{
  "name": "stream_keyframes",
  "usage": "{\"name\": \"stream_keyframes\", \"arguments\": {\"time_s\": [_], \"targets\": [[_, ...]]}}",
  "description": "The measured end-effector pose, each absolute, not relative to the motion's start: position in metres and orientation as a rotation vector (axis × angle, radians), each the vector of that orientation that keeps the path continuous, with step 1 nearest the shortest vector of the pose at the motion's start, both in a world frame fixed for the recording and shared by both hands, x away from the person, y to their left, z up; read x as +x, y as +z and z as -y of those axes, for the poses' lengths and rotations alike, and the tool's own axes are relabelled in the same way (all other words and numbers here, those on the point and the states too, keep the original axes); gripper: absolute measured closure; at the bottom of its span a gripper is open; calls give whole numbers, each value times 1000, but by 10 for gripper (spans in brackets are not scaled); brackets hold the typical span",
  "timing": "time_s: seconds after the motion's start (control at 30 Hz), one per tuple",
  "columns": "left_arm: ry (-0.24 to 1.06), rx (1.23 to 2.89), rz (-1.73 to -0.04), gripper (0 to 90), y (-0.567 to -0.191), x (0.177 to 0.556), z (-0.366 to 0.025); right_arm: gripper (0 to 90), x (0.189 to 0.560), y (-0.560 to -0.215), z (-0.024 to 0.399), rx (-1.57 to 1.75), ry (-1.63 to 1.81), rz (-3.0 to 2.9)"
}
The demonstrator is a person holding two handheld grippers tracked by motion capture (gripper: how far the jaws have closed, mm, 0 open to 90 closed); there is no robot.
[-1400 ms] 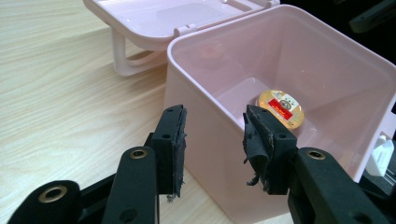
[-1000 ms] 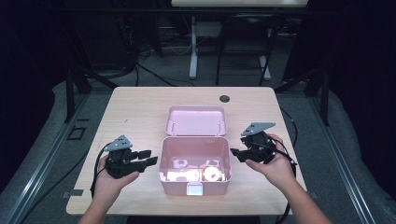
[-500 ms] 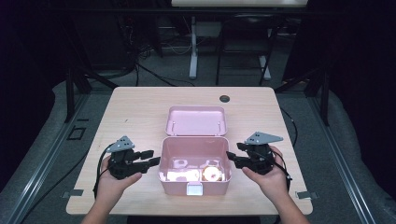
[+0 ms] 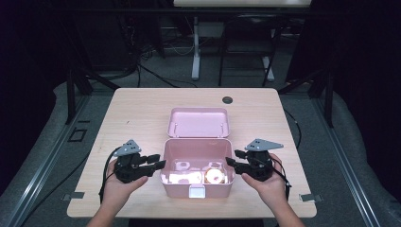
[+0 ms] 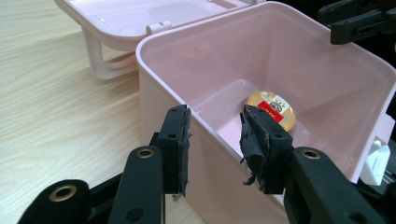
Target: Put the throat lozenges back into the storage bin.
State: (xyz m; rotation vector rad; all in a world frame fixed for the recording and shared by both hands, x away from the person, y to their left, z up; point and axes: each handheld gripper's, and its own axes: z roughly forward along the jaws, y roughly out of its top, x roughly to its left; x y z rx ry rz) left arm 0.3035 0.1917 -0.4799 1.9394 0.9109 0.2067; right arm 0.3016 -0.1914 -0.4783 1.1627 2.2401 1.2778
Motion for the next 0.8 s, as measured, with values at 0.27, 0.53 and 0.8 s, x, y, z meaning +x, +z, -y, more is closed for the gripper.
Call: {"name": "stream_keyframes", "arguments": {"time_s": [0.27, 0.53, 0.8], "targets": [[201, 1961, -908, 641, -484, 304, -188, 538, 301, -484, 189, 1172, 1242, -2243], [204, 1963, -903, 669, -483, 304, -188, 560, 301, -487, 187, 1197, 1262, -2249], [210, 1966, -901, 671, -483, 304, -190, 542, 301, -490, 184, 1214, 1266, -2248]]}}
